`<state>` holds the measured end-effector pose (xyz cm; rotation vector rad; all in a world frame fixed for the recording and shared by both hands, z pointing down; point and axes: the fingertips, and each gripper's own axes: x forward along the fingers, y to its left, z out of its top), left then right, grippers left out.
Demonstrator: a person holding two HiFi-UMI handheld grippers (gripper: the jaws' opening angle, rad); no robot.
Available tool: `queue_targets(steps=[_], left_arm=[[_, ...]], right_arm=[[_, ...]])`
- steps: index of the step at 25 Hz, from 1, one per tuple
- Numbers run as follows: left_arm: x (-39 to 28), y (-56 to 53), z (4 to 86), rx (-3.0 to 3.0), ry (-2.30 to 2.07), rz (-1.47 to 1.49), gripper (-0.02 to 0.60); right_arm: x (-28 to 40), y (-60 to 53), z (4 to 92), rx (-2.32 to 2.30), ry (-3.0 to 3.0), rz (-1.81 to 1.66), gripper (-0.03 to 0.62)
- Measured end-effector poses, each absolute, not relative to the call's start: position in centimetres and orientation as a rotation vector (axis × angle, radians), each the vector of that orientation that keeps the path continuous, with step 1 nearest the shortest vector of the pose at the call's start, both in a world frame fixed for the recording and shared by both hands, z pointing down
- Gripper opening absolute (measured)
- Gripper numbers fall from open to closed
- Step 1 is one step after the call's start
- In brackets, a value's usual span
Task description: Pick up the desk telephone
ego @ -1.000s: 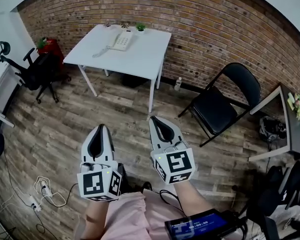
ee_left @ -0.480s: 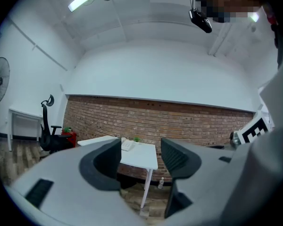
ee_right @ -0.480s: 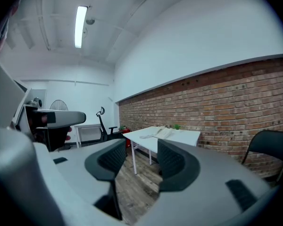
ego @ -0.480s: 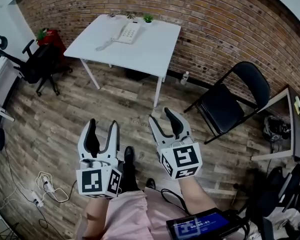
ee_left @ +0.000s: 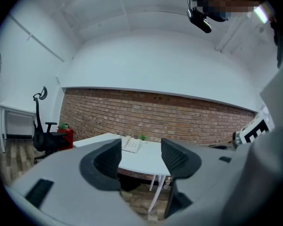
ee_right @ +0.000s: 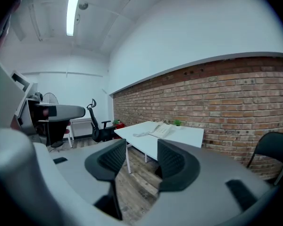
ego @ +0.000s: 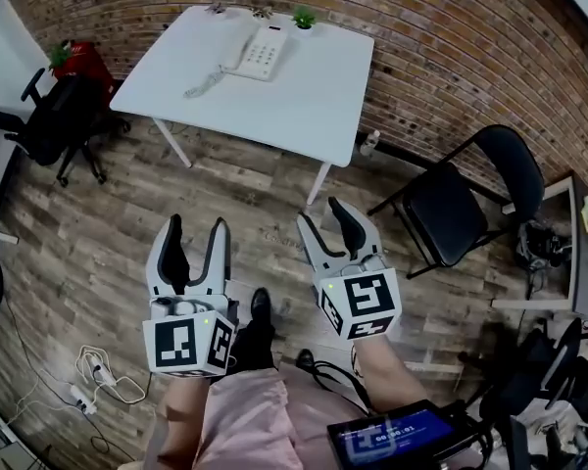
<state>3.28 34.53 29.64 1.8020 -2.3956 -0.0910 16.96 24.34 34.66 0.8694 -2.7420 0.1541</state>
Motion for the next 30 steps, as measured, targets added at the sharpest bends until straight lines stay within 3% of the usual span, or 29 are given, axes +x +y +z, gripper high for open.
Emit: queue_targets(steps=[11,30], left_arm=[[-5.8,26.7,26.3,1.920,-2.377,-0.146,0.259],[-9.1,18.4,31.9,1.940,-2.252,0.001,0.259]], right_arm=[[9.1,17.5,30.5,0.993,-2.746,0.054,0.204],[3.8,9.8,33.6,0.991,-2.721,0.119,0.195]])
